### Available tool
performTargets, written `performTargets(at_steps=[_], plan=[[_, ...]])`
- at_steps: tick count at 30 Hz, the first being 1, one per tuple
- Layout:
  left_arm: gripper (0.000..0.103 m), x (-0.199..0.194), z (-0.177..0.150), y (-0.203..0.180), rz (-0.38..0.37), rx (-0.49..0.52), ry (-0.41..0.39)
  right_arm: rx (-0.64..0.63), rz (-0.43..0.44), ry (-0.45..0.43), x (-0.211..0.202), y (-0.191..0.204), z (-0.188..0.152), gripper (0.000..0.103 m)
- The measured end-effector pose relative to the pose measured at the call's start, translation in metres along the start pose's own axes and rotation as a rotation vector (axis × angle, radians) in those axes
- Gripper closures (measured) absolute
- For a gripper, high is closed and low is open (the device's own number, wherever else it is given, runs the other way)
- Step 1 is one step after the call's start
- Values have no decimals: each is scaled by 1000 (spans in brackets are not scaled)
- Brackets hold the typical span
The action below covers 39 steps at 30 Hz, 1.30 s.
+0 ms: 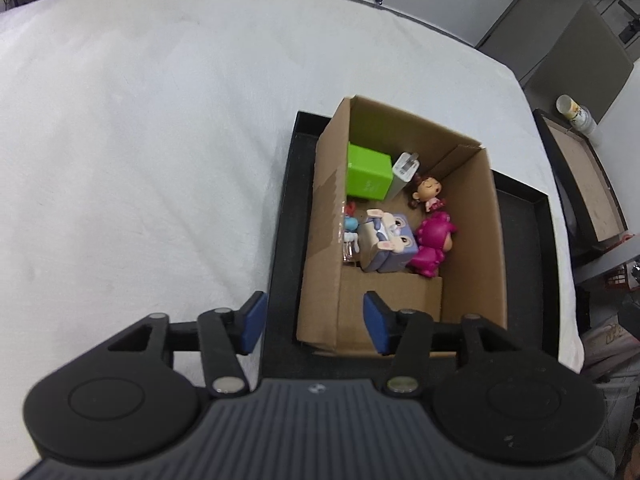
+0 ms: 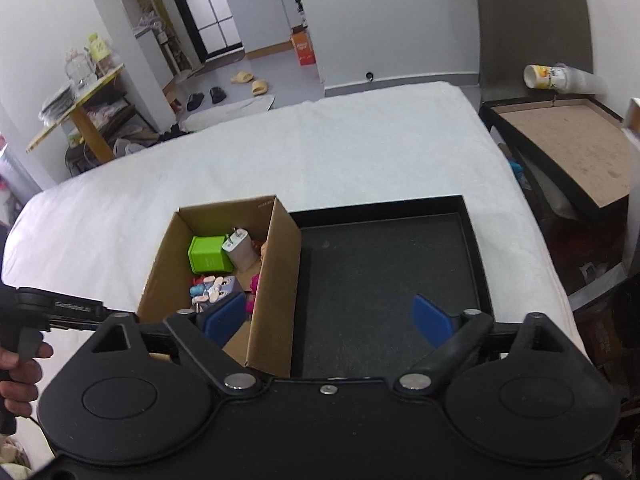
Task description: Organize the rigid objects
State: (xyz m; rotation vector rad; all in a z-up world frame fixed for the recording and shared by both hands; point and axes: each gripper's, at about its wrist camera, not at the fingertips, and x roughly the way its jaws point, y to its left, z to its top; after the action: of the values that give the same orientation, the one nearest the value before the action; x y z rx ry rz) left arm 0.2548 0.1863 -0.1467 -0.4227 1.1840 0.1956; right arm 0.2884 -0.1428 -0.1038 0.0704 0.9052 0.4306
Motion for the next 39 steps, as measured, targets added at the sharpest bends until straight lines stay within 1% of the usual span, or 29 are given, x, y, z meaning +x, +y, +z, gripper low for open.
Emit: performTargets(at_steps=[1,2,3,5,7,8,11,14,18,23,25,30,33,36,39], plan=[[46,-6,0,-1,2,3,4,7,2,-6,-3,-1,0,7],[39,-11,1,-2,6,3,10,17,3,-8,-6,-2,0,7],[36,-17,1,-2,12,2,10,27,5,-8,-8,-3,0,7],[25,-31,1,-4,25,8,-6,45,9,-9,-13,-6,-1,6],[21,-43,0,-8,38,28,-23,58,10,-17,-19,-7,-1,1],[20,-49,-1,-10,39,33,-25,60,9,-25,-23,-6,-1,0],[18,-64,-3,-14,15,33,-20,58,12,-46,-35,-4,-2,0],[17,-81,-9,-19,7,38,-26,68,19,-55,-44,-4,-1,0],[16,-109,-18,-25,-1,60,-56,75,21,-68,-55,-4,-3,0],[14,-143,-35,-31,-14,71,-96,82,42,-90,-71,-3,-8,0],[14,-156,-45,-35,-14,78,-115,78,52,-102,-77,-2,-10,0],[14,-186,-76,-50,-21,140,-185,75,69,-112,-92,-1,-18,0],[13,-203,-98,-58,-31,140,-219,62,71,-117,-104,1,-26,0],[13,-211,-121,-69,-52,163,-242,64,80,-117,-113,0,-34,0],[12,-217,-141,-79,-75,218,-281,60,74,-127,-122,-1,-41,0]])
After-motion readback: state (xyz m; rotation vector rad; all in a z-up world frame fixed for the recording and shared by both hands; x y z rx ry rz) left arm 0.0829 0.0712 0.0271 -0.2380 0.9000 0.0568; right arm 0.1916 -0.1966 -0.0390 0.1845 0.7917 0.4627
